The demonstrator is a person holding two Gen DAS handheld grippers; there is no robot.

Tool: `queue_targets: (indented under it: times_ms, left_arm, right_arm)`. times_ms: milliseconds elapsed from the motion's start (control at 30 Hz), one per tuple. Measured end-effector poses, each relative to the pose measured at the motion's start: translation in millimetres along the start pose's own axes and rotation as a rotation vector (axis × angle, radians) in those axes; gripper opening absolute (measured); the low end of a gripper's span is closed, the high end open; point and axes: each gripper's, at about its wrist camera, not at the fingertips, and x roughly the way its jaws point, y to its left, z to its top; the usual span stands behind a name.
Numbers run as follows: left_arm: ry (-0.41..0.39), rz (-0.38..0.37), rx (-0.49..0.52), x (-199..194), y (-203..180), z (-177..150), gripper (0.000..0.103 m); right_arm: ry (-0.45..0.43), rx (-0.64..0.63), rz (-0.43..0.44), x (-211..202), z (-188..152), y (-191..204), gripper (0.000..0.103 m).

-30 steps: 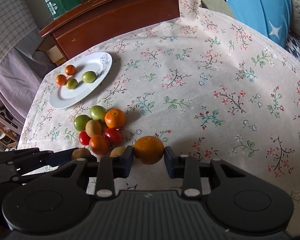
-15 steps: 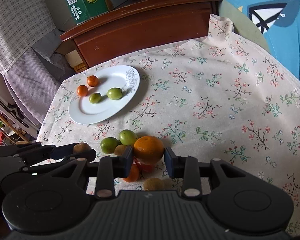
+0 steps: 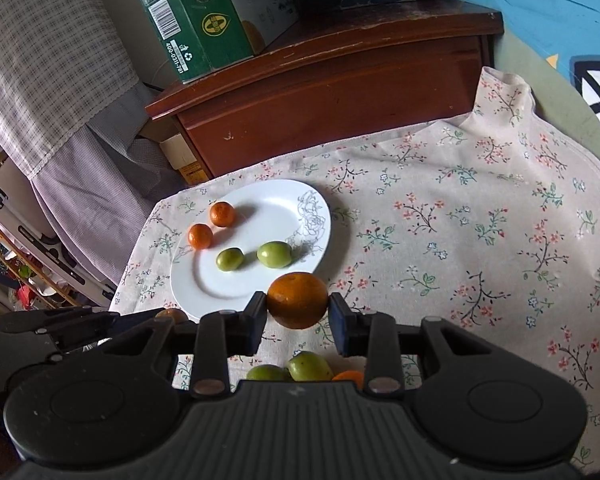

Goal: Organize fruits
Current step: 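Close the left tool on a brown kiwi while the right tool grasps the large orange, then carry the kiwi in the left tool onto the plate while the right tool sets the orange there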

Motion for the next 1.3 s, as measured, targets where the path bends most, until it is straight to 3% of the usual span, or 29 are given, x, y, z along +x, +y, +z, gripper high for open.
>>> queue_targets:
  times_ms: [100, 333, 933, 1300]
  left_arm:
    - [0.015, 0.009, -0.029, 8.2, 11.6, 5.2, 0.024]
    - [0.055, 0.000, -0.119, 29.1, 36.3, 12.4, 0.024]
    - [0.087, 0.026, -0.175, 63.8, 54.7, 21.2, 0.025]
    - [0.052, 0.041, -0.212, 52.7, 59.6, 27.8, 0.027]
  right_arm:
    - [0.014, 0.055, 0.038, 12.7, 2.9, -1.9, 0.033]
    - [0.021, 0.005, 0.063, 33.4, 7.5, 9.8, 0.033]
    - [0.081, -0.023, 0.064, 87.1, 10.1, 15.3, 0.034]
    - [0.028, 0.045, 0.077, 84.4, 23.8, 11.9, 0.039]
